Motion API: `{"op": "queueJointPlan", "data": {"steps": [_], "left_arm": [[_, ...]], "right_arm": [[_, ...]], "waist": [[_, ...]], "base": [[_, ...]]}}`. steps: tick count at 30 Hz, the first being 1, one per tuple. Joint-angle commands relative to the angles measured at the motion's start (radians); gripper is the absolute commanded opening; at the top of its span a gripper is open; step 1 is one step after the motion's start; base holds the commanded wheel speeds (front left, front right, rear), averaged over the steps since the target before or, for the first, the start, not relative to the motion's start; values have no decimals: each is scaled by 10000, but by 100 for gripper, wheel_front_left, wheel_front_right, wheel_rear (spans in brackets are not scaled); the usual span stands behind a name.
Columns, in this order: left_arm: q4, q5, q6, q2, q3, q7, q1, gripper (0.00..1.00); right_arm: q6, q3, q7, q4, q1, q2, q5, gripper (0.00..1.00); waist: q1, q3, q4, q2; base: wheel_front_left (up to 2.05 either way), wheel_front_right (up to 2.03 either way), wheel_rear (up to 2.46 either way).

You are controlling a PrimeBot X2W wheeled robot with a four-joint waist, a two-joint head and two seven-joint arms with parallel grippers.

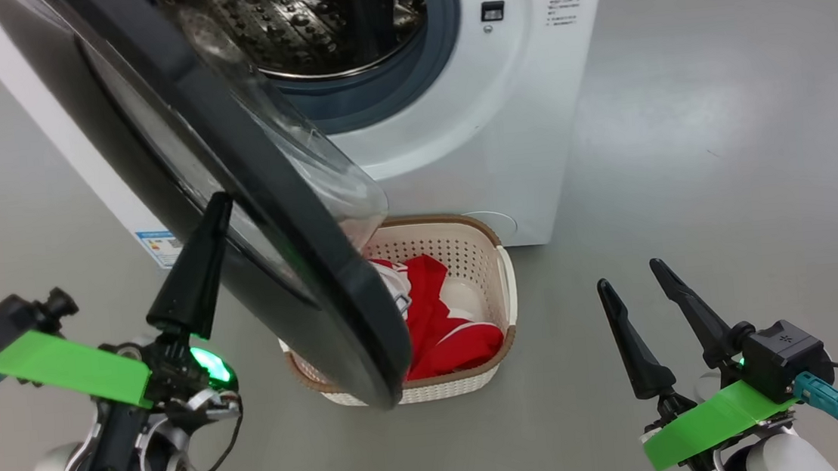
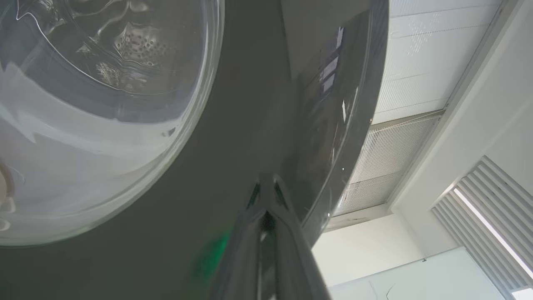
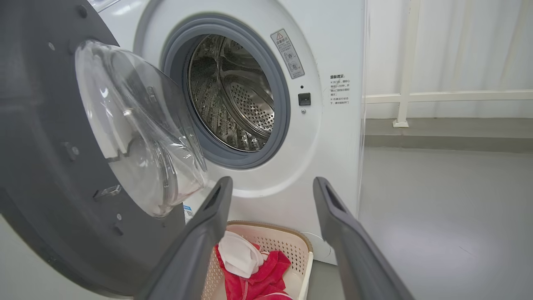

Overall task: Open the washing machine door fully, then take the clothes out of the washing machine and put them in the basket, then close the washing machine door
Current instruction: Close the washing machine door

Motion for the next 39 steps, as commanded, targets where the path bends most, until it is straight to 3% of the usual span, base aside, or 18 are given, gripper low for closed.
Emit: {"op": "queueJointPlan", "data": {"steps": [1,22,39], "left_arm": [[-199,-101,-181,74,133,40,-497,0],[285,-159,-570,-8,54,-476,-1976,0],[2074,427,-1173,142,83,-897,-3481,0]], "right_arm": [[63,232,-65,-239,-381,-26,-137,100],[63,163,-65,-371,-703,-26,-132,100],[63,181,-65,-468,-889,-26,-57,100]], "waist": [[0,125,-196,0],[0,955,-1644,0],[0,1368,-2250,0]], "base": [[0,0,0],[0,0,0],[0,0,0]]}}
